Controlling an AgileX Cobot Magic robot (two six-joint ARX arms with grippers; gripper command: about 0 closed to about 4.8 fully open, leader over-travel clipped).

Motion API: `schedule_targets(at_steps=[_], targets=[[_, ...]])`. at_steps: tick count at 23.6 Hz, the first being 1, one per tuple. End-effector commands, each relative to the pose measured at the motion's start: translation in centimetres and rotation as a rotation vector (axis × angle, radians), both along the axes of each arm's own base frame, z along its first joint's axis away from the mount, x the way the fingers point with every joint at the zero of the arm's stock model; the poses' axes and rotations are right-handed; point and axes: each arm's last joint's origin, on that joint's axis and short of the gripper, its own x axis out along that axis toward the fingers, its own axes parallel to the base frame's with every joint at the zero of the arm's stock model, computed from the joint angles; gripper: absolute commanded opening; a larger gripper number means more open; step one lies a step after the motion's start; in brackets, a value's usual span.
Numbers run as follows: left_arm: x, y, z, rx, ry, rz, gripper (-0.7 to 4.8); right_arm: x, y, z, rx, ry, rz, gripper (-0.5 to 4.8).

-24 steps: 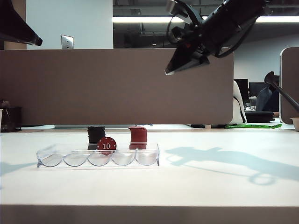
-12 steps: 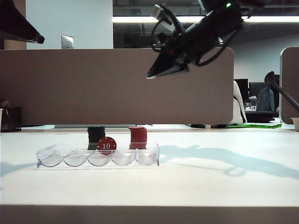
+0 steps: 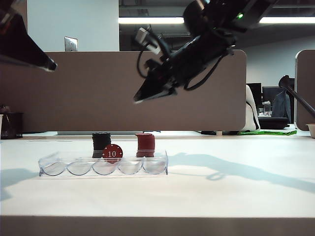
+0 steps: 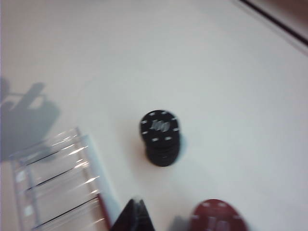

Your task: Pick up the chip in the box and place it on the pile of chips with the same color.

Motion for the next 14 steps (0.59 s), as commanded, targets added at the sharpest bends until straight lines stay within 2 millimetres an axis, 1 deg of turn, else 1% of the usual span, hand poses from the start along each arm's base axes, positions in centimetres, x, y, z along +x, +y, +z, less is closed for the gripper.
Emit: schedule_targets(at_steps=[1, 3, 4, 6, 8, 9, 12, 13, 14], targets=[[0.6, -0.1, 0.1, 0.007, -0.039, -0.017, -0.03, -0.7, 1.2, -0.8, -0.050, -0.001, 0.053, -0.06], [0.9, -0.1, 0.1, 0.006, -0.058, -0.018, -0.03, -1.2, 1.7, -1.3, -0.094, 0.003, 0.068, -0.05], [1.2, -0.2, 0.2, 0.003, -0.086, -0.017, -0.03, -1.8, 2.4, -1.8, -0.160, -0.014, 0.074, -0.04], [1.4, -0.2, 0.5, 0.000, -0.124, -0.017, -0.01, -2.4, 2.9, -2.2, -0.255, -0.047, 0.063, 0.05], [1.5, -0.2, 0.7, 0.007, -0.158, -0.022, 0.53, -2.8, 3.1, -2.4, -0.290, -0.051, 0.072, 0.25], [1.5, -0.2, 0.7, 0.017, -0.171, -0.027, 0.62, -3.0, 3.2, -2.4, -0.294, -0.046, 0.078, 0.36], [1.5, -0.2, 0.7, 0.032, -0.183, -0.034, 0.61, -3.1, 3.3, -2.4, -0.290, -0.046, 0.085, 0.78], [1.5, -0.2, 0.7, 0.032, -0.181, -0.034, 0.61, -3.1, 3.4, -2.3, -0.275, -0.049, 0.100, 1.24], [1.5, -0.2, 0.7, 0.032, -0.178, -0.035, 0.59, -3.0, 3.5, -2.3, -0.268, -0.058, 0.105, 1.27]])
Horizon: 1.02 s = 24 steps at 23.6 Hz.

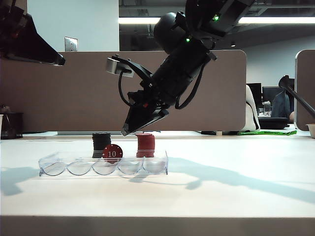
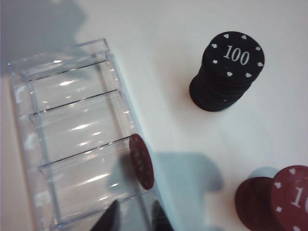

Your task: Pick up the chip in the box and place it on the pile of chips with the same color.

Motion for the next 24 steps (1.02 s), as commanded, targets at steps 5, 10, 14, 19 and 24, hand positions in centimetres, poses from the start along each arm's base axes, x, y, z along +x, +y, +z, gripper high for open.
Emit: schedule_targets(at_steps=[5, 10, 14, 19, 24], targets=[[0.0, 0.0, 0.3, 0.000, -0.018, -0.014, 0.57, 0.3, 0.5, 1.0, 0.080, -0.070, 0.073, 1.27], [0.0, 0.0, 0.2, 0.002, -0.004, -0.012, 0.57, 0.2, 0.7, 1.3, 0.149, -0.061, 0.141, 1.27], [-0.1, 0.0, 0.0, 0.005, 0.019, -0.011, 0.58, 0.2, 0.4, 1.0, 0.137, -0.024, 0.144, 1.27], [-0.1, 0.0, 0.0, 0.005, 0.018, -0.010, 0.58, -0.1, 0.4, 0.7, 0.131, 0.015, 0.159, 1.27], [-0.1, 0.0, 0.0, 0.005, 0.018, -0.010, 0.57, 0.2, 0.5, -0.3, 0.118, 0.029, 0.155, 1.27]])
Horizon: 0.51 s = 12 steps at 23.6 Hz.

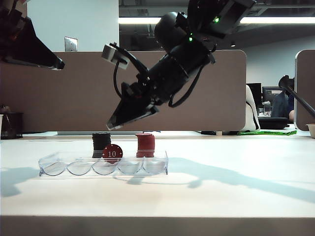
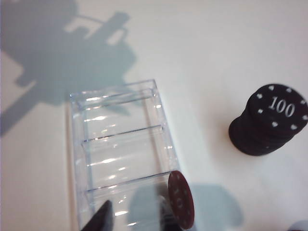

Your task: Pick up the chip in the box and place it on the pile of chips with the same color.

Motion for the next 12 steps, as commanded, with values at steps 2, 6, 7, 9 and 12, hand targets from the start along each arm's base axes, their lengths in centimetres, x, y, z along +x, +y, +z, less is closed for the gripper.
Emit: schedule_targets(at_steps=[2, 6, 7, 9, 12], targets=[[0.05, -0.01, 0.29, 0.000, -0.018, -0.006, 0.58, 0.20, 0.23, -0.60, 0.001, 0.004, 0.008, 1.27], [0.05, -0.01, 0.29, 0.000, -0.018, -0.005, 0.58, 0.51, 0.42, -0.53, 0.021, -0.031, 0.002, 1.27], [0.05, -0.01, 0.29, 0.000, -0.018, -0.005, 0.58, 0.54, 0.45, -0.48, 0.026, -0.037, 0.002, 1.27], [0.05, -0.01, 0.29, 0.000, -0.018, -0.005, 0.58, 0.58, 0.48, -0.43, 0.031, -0.043, 0.002, 1.27], [0.05, -0.01, 0.29, 0.000, -0.018, -0.005, 0.57, 0.58, 0.49, -0.42, 0.031, -0.044, 0.002, 1.27]])
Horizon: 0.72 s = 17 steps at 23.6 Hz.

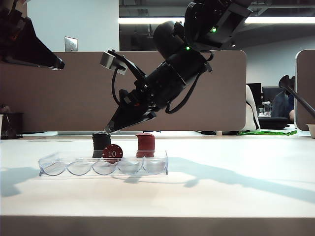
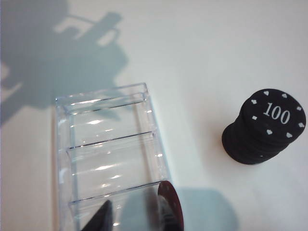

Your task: Pick up the chip in the box and place it on the pile of chips with the same color.

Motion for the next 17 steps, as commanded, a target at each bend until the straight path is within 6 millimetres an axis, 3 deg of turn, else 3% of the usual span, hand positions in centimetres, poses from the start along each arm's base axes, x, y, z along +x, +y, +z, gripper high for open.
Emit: schedule_targets(at_steps=[1, 17], targets=[[0.05, -0.01, 0.29, 0.000, -0.018, -0.006, 0.58, 0.02, 0.08, 0.34, 0.013, -0.017, 0.004, 1.27], [0.05, -0.01, 0.29, 0.000, -0.018, -0.006, 0.58, -0.18, 0.02, 0.15, 0.000, 0.011, 0.010, 1.26]])
